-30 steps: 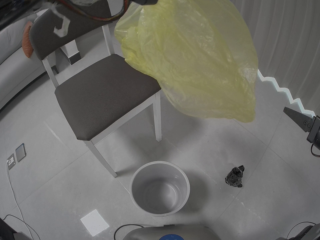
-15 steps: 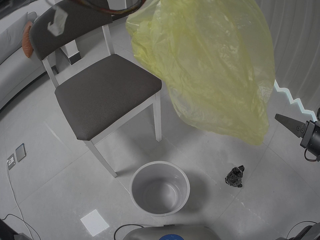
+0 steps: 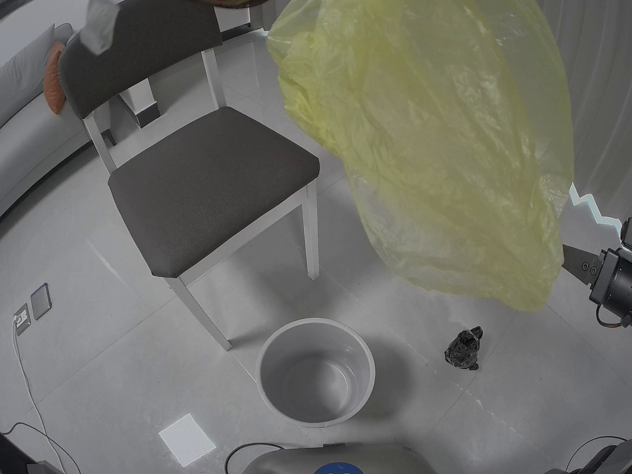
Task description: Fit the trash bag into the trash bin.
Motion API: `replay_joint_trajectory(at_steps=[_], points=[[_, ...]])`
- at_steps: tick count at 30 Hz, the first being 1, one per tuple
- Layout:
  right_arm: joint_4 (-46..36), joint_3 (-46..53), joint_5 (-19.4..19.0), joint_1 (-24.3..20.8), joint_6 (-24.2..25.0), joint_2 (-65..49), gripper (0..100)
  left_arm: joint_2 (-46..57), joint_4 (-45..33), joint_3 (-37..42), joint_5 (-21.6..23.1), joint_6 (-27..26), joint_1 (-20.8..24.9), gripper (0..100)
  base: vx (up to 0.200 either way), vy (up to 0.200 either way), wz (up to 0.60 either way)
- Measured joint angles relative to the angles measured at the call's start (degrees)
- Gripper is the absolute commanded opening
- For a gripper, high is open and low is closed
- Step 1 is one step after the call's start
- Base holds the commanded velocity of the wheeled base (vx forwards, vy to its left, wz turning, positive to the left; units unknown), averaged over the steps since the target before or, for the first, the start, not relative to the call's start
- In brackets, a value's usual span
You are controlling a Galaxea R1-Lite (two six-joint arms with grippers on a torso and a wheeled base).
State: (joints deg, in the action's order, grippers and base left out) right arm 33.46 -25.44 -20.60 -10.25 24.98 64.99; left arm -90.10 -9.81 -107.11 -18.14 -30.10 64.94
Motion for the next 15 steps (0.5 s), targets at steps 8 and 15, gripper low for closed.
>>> replay_joint_trajectory(at_steps=[8, 15], points=[[0.0, 0.4, -3.0, 0.0, 1.3, -0.2, 100, 0.1, 1.8, 0.0, 0.3, 0.0, 0.4, 0, 0.000, 0.000, 0.00], [0.3, 0.6, -4.1, -0.4, 2.5, -0.2, 100, 0.1, 1.9, -0.2, 0.4, 0.0, 1.7, 0, 0.000, 0.000, 0.00]])
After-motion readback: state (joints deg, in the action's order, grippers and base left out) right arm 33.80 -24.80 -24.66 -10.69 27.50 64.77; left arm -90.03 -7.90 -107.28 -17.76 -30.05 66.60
